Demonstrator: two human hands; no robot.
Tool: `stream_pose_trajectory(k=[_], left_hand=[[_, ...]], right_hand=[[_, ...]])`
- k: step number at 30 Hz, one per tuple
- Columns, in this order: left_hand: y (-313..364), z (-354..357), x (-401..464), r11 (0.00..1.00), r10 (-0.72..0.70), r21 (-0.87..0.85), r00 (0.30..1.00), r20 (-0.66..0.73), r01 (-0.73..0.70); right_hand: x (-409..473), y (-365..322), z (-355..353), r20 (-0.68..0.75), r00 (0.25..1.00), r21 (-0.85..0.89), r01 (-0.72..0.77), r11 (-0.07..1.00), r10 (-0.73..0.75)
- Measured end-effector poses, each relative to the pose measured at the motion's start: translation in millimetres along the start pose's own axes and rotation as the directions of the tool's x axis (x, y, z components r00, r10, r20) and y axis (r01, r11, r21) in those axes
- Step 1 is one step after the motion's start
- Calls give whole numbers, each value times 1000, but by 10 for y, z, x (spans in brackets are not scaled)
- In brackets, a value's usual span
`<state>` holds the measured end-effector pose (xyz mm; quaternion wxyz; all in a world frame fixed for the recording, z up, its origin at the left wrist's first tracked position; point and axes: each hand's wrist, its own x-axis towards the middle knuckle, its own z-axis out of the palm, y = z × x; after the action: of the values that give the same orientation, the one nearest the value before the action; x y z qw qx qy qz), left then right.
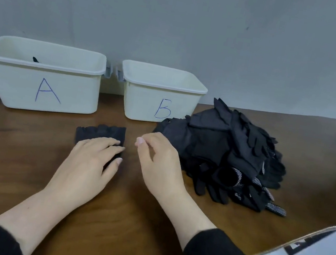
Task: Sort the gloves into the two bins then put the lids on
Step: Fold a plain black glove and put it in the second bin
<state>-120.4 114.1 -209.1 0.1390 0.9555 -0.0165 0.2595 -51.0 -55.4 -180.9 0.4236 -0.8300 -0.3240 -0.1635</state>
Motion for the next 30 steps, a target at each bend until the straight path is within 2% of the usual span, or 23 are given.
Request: stream_pose_trajectory(k=[5,10,12,16,19,23,28,30], left_hand=[[455,148,55,993,86,-87,996,16,-84],[631,270,100,984,134,-126,988,77,-123],[633,261,106,985,111,-140,989,96,-97],[608,242,103,984,71,-167,992,104,-53],[618,225,92,983,69,-178,991,113,-49],[610,210,72,982,67,-182,990,122,-44],[583,188,57,983,56,-182,992,115,-34],[569,182,55,982,55,-184,992,115,-33]], right_hand=[[122,108,-667,-39,999,-88,-21,996,18],[212,440,-1326,-33,992,-337,-123,933,119],[208,617,-1578,-29,980,-473,-186,861,196],[113,810,-1877,-20,914,-729,-291,620,405],[39,855,-1860,-37,882,-755,-333,564,470],[61,867,-1778,-144,882,-718,-405,566,449],[162,900,-1755,-164,900,-728,-387,566,404],[205,911,-1785,-187,905,-688,-399,607,383]])
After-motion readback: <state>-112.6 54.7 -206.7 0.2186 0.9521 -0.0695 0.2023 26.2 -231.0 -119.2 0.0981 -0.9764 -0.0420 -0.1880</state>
